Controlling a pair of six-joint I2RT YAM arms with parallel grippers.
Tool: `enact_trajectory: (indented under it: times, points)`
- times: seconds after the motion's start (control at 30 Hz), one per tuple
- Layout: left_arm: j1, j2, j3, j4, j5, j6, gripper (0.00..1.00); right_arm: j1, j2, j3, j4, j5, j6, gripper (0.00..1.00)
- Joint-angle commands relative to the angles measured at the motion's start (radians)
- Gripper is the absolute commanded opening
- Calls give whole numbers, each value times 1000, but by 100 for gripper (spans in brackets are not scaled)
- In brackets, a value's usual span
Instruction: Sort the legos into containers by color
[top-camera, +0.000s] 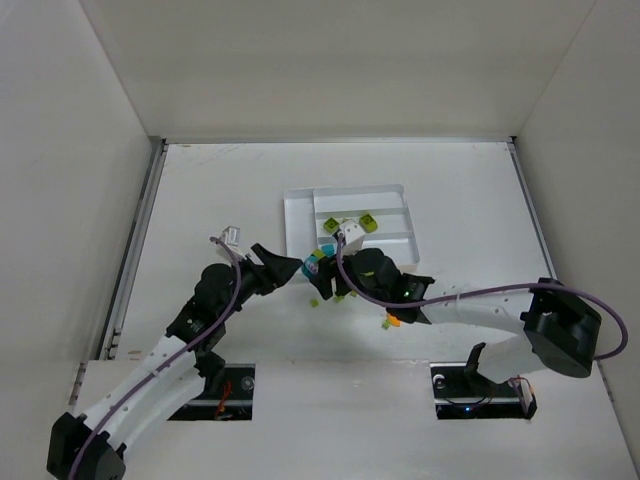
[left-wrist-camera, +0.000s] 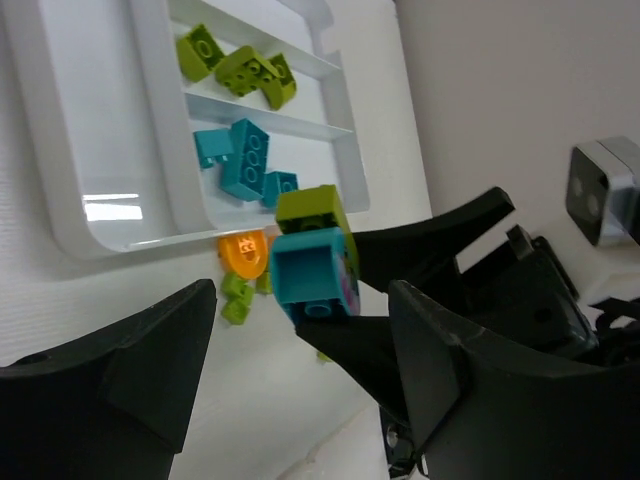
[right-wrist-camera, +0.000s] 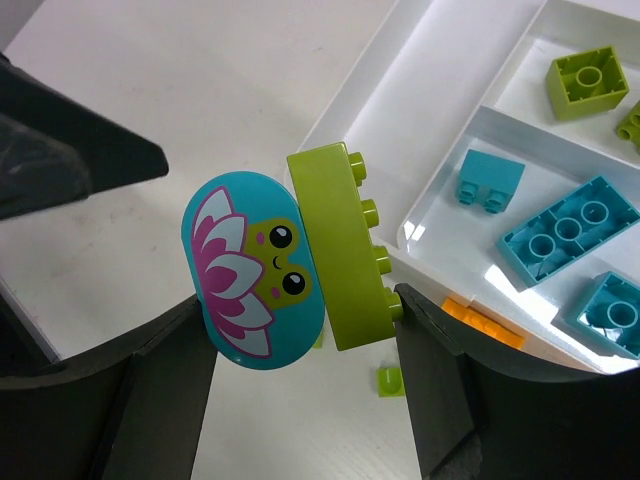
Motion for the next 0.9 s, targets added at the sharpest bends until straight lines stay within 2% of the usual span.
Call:
enact_trajectory:
  times: [0.0,0.2,0.7,0.87]
  points:
    - [-63,17,-16,151,-21,-18,67,-8,-9,6,23,-7,35,71]
    - [-141,103,10,194,-65,2,67,-8,-16,14,23,-7,42,71]
    - [-162,235,25,326,-85,-6,52,-7,-44,-3,54,-19,68,71]
    - [-164,225,20,337,-90,-1,33,-7,-44,-6,60,-18,70,72]
